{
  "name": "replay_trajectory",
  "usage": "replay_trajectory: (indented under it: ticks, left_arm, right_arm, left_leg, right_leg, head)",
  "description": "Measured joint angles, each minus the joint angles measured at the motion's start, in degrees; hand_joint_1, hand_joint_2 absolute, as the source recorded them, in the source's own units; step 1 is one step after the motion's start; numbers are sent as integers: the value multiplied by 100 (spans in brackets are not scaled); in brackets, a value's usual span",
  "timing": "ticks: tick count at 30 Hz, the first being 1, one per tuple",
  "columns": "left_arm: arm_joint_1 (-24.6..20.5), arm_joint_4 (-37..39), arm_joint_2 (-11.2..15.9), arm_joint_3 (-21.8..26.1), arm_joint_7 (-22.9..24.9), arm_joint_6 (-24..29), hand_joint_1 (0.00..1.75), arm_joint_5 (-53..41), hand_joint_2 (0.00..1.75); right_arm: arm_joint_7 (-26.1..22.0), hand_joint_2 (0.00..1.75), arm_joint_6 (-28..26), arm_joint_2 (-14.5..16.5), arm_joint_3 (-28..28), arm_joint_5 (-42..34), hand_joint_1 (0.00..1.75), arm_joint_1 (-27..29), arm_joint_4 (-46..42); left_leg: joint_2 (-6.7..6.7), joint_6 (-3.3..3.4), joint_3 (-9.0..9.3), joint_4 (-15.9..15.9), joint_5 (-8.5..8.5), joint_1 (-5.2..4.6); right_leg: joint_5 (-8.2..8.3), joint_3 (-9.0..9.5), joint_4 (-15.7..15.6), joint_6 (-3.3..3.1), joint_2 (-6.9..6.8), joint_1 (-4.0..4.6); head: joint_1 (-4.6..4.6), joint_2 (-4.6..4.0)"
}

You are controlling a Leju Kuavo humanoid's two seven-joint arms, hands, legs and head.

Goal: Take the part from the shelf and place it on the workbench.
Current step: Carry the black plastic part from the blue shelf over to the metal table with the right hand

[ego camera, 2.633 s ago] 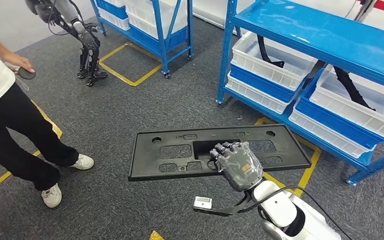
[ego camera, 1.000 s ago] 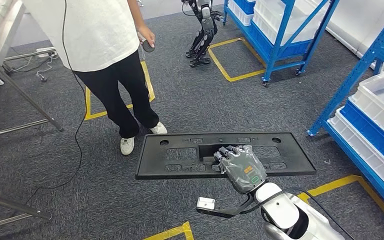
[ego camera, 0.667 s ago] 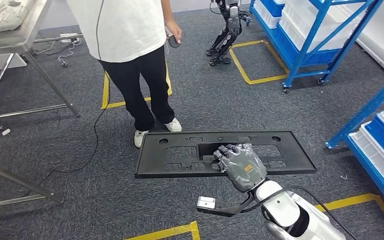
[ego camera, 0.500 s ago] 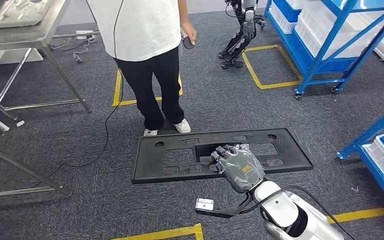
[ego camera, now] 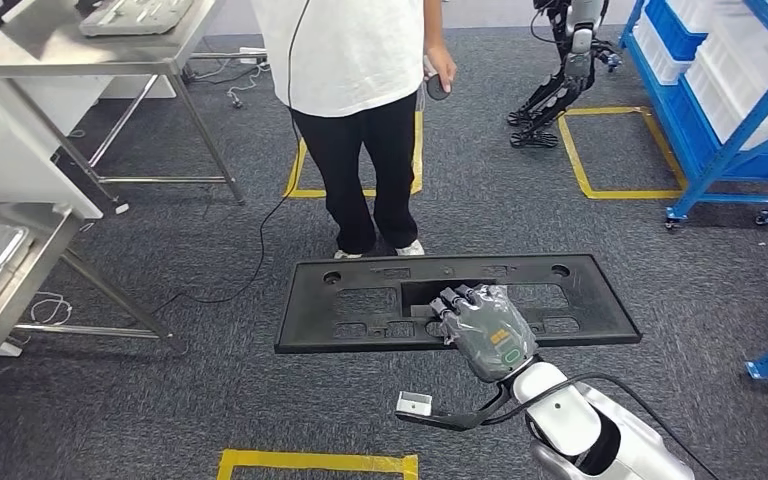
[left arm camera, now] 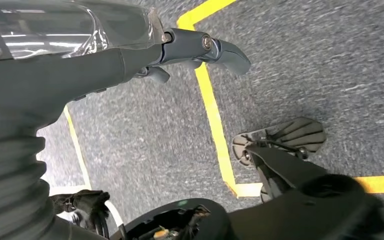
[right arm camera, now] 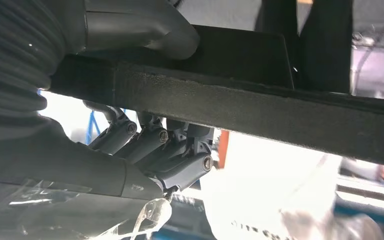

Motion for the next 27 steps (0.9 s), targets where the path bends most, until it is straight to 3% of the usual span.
replay_trajectory:
  ticks: [1, 2, 3, 5, 7, 9, 11, 13, 15, 16, 17, 18, 20, 22, 24, 25, 27]
  left_arm:
    - [4, 0, -1, 1, 0, 4, 0, -1, 175]
    - [10, 0, -1, 2, 0, 9, 0, -2, 175]
    - [13, 0, 0, 3, -1, 13, 0, -3, 175]
    - [-3, 0, 8, 8, -8, 24, 0, -6, 175]
    - [-27, 0, 22, 11, -14, 32, 0, -7, 175]
    - [-19, 0, 29, 12, -14, 38, 0, -7, 175]
    - [4, 0, 25, 12, -14, 40, 0, -7, 175]
    - [-7, 0, 20, 12, -15, 42, 0, -8, 175]
    - [-23, 0, 17, 12, -15, 40, 0, -8, 175]
    - [-18, 0, 15, 12, -14, 39, 0, -8, 175]
    - [-8, 0, 13, 12, -14, 37, 0, -10, 175]
    - [2, 0, 12, 12, -13, 35, 0, -11, 175]
    - [1, 0, 15, 12, -13, 34, 0, -16, 175]
    - [-13, 0, 22, 13, -7, 34, 0, -24, 175]
    - [1, 0, 26, 12, 1, 33, 0, -34, 175]
    - [20, -1, 22, 12, 2, 33, 0, -41, 175]
    - [39, -1, 16, 12, 4, 33, 0, -51, 175]
  right_arm:
    - [-9, 175, -34, -1, 11, 77, 169, 0, 0]
    - [-20, 175, -62, -1, 23, 139, 169, 1, 0]
    - [-27, 175, -88, -1, 31, 193, 169, 0, 0]
    - [-38, 175, -135, -2, 36, 275, 169, 1, -1]
    - [-45, 175, -178, -9, 37, 323, 169, 6, -2]
    - [-55, 175, -208, -14, 38, 353, 169, 9, -5]
    - [-61, 175, -237, -20, 38, 377, 169, 9, -9]
    - [-63, 175, -262, -34, 38, 385, 169, 20, -11]
    - [-65, 175, -277, -46, 39, 380, 169, 55, -11]
    - [-66, 175, -280, -51, 39, 371, 169, 77, -11]
    - [-66, 175, -282, -54, 39, 356, 169, 92, -11]
    - [-66, 175, -285, -56, 39, 341, 169, 100, -11]
    - [-67, 175, -286, -59, 38, 309, 169, 102, -11]
    - [-70, 175, -285, -59, 37, 275, 169, 113, -11]
    - [-73, 175, -284, -58, 37, 246, 169, 120, -11]
    - [-74, 175, -283, -57, 35, 238, 169, 113, -11]
    - [-73, 175, -282, -53, 32, 217, 169, 102, -11]
  left_leg:
    - [4, 23, -23, 20, 48, -10]
    - [18, 59, 93, -233, 203, -32]
    - [85, 108, 314, -680, 420, -73]
    - [362, 216, 786, -1614, 776, -196]
    - [516, 283, 997, -2033, 872, -279]
    - [401, 313, 1044, -2124, 888, -266]
    - [261, 339, 1105, -2196, 925, -220]
    - [120, 355, 1144, -2219, 938, -184]
    - [-39, 360, 1152, -2216, 937, -163]
    - [-125, 359, 1159, -2214, 935, -148]
    - [-212, 352, 1168, -2208, 931, -128]
    - [-297, 334, 1176, -2191, 920, -102]
    - [-458, 263, 1154, -2117, 872, -70]
    - [-584, 190, 1095, -2051, 856, -63]
    - [-691, 151, 1047, -2048, 873, -39]
    - [-633, 132, 1006, -2005, 839, -38]
    - [-320, 83, 776, -1545, 589, -34]
  right_leg:
    - [-9, 9, -3, -9, -71, 12]
    - [-18, 25, -8, -16, -133, 19]
    - [-29, 45, -16, -20, -193, 23]
    - [-52, 83, -31, -9, -301, 34]
    - [-74, 95, -37, 22, -414, 57]
    - [-111, 109, -39, 62, -509, 65]
    - [-281, 38, 187, 94, -330, 55]
    - [-640, -313, 934, 116, -16, 52]
    - [-903, -738, 1726, 142, 93, 50]
    - [-883, -830, 1857, 157, 99, 44]
    - [-744, -794, 1727, 173, 106, 32]
    - [-524, -648, 1385, 198, 141, 10]
    - [-112, -239, 490, 277, 443, -92]
    - [20, -34, 46, 288, 676, -161]
    - [6, -22, 32, 209, 561, -134]
    - [-1, -15, 35, 168, 477, -115]
    - [-7, 3, 29, 97, 310, -82]
  head:
    - [0, 1]
    - [0, 1]
    - [0, 1]
    - [-1, 0]
    - [-1, 0]
    - [-1, 1]
    - [-1, 1]
    - [-1, 1]
    - [-2, 1]
    - [-2, 1]
    - [-2, 1]
    - [-2, 1]
    - [-4, 1]
    - [-8, 1]
    - [-10, 1]
    - [-13, 1]
    - [-15, 1]
